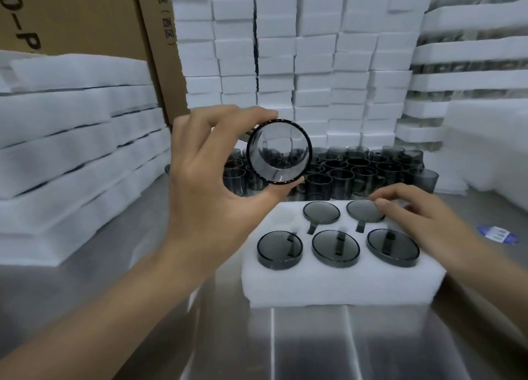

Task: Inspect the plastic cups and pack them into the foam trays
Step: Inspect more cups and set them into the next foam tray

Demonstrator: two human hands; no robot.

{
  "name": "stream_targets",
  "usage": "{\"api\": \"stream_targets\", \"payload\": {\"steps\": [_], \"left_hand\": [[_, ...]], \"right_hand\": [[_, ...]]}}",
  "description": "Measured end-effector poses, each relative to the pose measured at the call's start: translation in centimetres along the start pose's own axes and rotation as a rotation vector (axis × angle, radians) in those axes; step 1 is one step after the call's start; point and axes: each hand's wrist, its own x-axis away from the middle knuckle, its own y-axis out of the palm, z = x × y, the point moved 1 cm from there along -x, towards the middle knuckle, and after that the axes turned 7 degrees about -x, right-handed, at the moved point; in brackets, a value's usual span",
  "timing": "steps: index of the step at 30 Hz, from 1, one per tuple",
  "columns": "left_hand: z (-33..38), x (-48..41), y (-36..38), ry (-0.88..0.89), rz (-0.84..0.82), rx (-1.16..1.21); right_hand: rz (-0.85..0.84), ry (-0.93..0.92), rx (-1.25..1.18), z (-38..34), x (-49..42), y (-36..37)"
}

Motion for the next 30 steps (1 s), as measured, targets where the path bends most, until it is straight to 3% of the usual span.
{"api": "stream_targets", "payload": {"steps": [5,12,16,20,24,30], "left_hand": [[-0.5,0.1,0.5,-0.078,-0.062,0.216],[0.1,-0.7,0.9,-0.534,-0.203,0.830],[0.4,-1.3,0.5,-0.842,-0.418,1.143],[1.1,-1.5,0.0,-1.029,-0.574,1.445],[1.3,-1.3,0.1,-1.132,-0.615,1.573],[0.8,-1.0,0.5,-1.130,-0.603,1.532]], "right_hand": [[0.008,-0.009,-0.007,0.2,-0.1,0.1],[0.011,-0.027,0.035,0.1,0.0,-0.1],[0.008,-0.026,0.083,0.0,0.0,-0.2],[0.021,-0.024,0.055,0.0,0.1,-0.1],[0.010,-0.026,0.057,0.0,0.0,-0.1],[0.021,-0.041,0.115,-0.6,0.2,-0.2]]}}
